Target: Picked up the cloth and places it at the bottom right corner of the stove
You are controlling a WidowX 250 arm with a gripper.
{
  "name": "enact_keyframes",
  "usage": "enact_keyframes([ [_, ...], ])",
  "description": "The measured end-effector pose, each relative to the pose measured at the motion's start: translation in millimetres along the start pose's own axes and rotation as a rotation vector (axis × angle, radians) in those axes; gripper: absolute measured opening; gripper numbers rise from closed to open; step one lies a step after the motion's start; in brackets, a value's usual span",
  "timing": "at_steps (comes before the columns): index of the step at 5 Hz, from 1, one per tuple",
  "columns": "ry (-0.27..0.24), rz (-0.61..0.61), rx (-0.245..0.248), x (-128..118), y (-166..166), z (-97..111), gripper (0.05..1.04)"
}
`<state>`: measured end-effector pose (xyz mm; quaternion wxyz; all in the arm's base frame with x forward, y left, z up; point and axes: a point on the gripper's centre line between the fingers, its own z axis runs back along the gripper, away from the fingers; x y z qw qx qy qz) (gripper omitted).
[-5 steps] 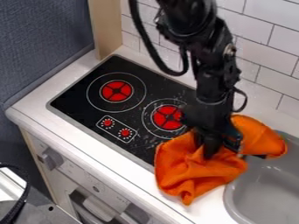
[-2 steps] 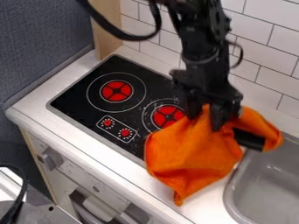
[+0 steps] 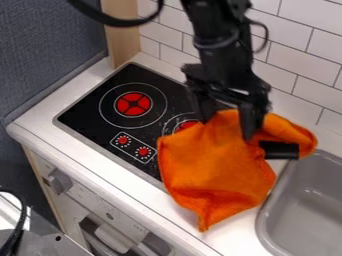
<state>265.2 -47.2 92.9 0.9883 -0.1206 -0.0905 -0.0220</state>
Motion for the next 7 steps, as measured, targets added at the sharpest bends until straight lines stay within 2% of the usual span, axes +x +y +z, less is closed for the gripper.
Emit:
enact_keyframes([
  [1,0.026,0.055,-0.028,-12.2,15.4,0.9,1.000],
  [2,0.080,0.119,0.040,-24.9,56.4,-6.2,1.000],
  [3,0.211,0.172,0.086,-39.3,94.8,-31.5,1.000],
  [4,0.280,0.191,0.039,-50.6,130.1,-63.5,1.000],
  [5,0.290,0.155,0.045,-50.2,137.7,-71.2,0.999],
  [6,0.222,0.100,0.029,-53.7,129.0,-68.9,0.999],
  [7,0.152,0.062,0.014,-52.9,118.0,-56.5,0.999],
])
